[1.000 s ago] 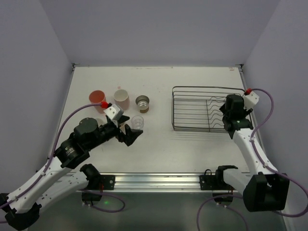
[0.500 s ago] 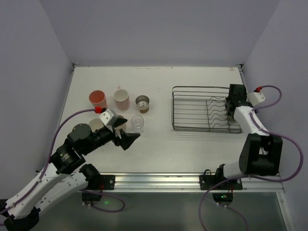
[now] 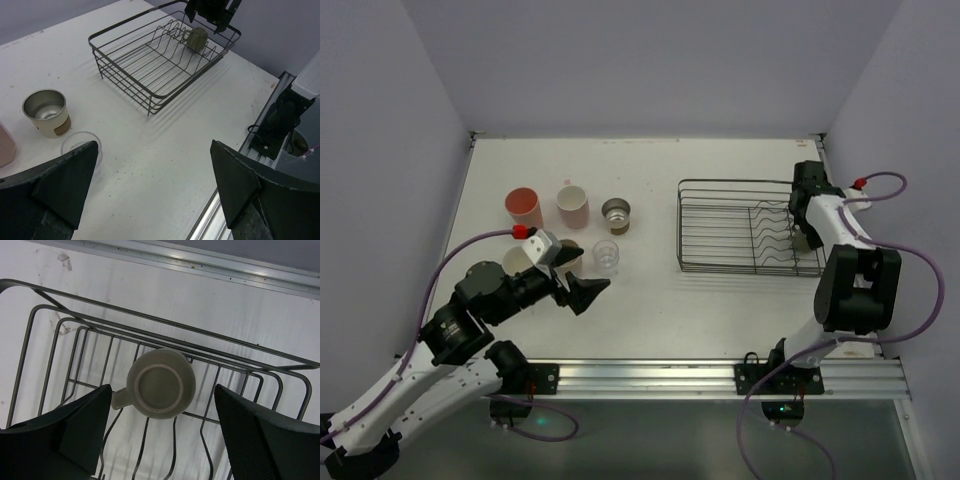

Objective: Unload the cups from the dish rack

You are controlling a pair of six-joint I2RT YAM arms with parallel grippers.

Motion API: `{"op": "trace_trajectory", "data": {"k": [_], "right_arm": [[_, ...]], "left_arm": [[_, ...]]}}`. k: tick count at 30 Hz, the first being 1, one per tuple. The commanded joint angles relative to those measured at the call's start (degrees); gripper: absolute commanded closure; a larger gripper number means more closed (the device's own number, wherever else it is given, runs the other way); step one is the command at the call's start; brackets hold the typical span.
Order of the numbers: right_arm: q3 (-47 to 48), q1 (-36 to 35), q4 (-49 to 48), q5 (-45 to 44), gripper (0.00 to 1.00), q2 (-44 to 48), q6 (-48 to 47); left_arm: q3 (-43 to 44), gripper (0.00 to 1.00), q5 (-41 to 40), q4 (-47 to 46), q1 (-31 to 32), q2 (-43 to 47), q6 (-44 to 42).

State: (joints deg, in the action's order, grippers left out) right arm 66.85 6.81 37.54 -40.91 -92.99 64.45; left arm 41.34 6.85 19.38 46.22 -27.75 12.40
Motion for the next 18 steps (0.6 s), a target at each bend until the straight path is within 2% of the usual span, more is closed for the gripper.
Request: {"op": "trace_trajectory", "data": {"k": [1,6,9,13,18], "right_arm": [[5.73,0.57,5.61,-1.11,0.15,-3.59,0.95],[8.03,1.01,8.08,2.84,0.23,-9.31,-2.03],[9.26,1.28,10.18,2.06,0.27,-12.2,-1.86],[8.74,1.54,10.27,2.23,0.28,-13.71,-2.31],[8.65,1.54,9.48,2.67,0.38,-13.89,-4.23]], "left_arm": [[0.14,0.02,-1.4,-0.74,0.45,1.29,-0.19],[0.23,0.01,-2.28,-0.66,0.45,2.43,-0.19],[0.14,0.01,-2.28,-0.66,0.54,2.87,-0.19],[0.05,0.01,-2.46,-0.66,0.72,3.05,-0.19],[0.05,0.01,-2.72,-0.74,1.07,2.88,-0.19]]}}
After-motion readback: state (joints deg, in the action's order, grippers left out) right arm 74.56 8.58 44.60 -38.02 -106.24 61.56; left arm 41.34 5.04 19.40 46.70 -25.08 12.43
